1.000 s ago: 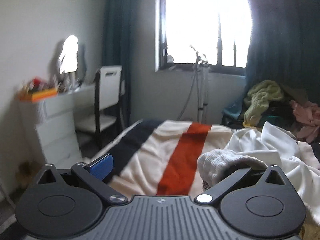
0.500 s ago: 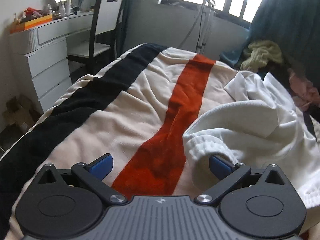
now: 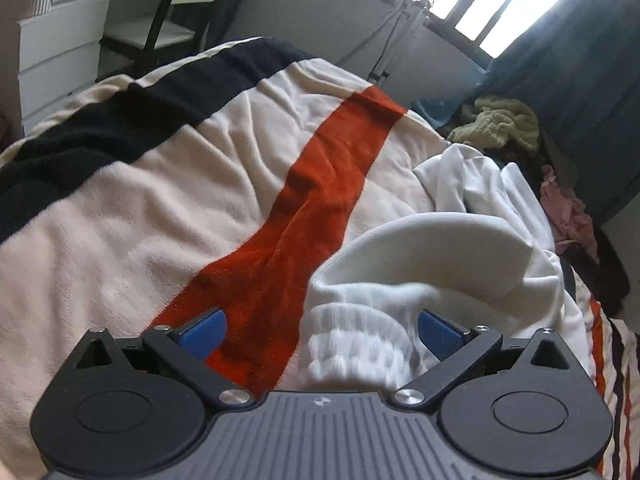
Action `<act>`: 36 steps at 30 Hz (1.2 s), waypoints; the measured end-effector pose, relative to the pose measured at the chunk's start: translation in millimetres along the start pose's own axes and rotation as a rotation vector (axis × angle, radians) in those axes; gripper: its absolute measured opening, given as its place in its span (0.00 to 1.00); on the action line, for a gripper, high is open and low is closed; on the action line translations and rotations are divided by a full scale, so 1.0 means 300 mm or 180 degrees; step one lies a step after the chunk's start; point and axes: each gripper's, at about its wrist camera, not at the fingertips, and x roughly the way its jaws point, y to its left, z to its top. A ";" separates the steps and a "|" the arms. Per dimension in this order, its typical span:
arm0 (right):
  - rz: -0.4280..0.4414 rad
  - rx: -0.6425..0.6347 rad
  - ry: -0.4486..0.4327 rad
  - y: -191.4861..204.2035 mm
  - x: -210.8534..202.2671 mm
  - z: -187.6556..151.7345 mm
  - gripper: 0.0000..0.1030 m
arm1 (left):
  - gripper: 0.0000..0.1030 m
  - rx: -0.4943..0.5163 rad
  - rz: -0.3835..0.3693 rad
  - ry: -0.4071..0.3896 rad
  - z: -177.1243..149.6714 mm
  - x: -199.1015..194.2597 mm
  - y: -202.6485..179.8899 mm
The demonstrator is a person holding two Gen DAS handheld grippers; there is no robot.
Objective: Fold clothes
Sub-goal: 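Grasp the ribbed leg cuff with the left tool, then lift and stretch the sweatpants between the left and right tools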
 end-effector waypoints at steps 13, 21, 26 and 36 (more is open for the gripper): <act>-0.0195 0.0876 -0.1307 -0.117 -0.311 -0.016 0.87 | 0.80 -0.0110 -0.0097 0.0022 -0.009 0.035 0.019; 0.0277 0.1397 -0.0589 -0.189 -0.184 -0.067 0.71 | 0.45 -0.0306 -0.0120 0.0078 -0.021 0.108 0.016; 0.0259 0.1521 -0.0438 -0.185 -0.154 -0.107 0.20 | 0.32 -0.0326 -0.0149 -0.0068 -0.020 0.094 0.011; 0.0789 0.1440 -0.0500 0.157 -0.013 -0.218 0.12 | 0.17 0.0151 0.0007 -0.0741 0.338 -0.048 -0.030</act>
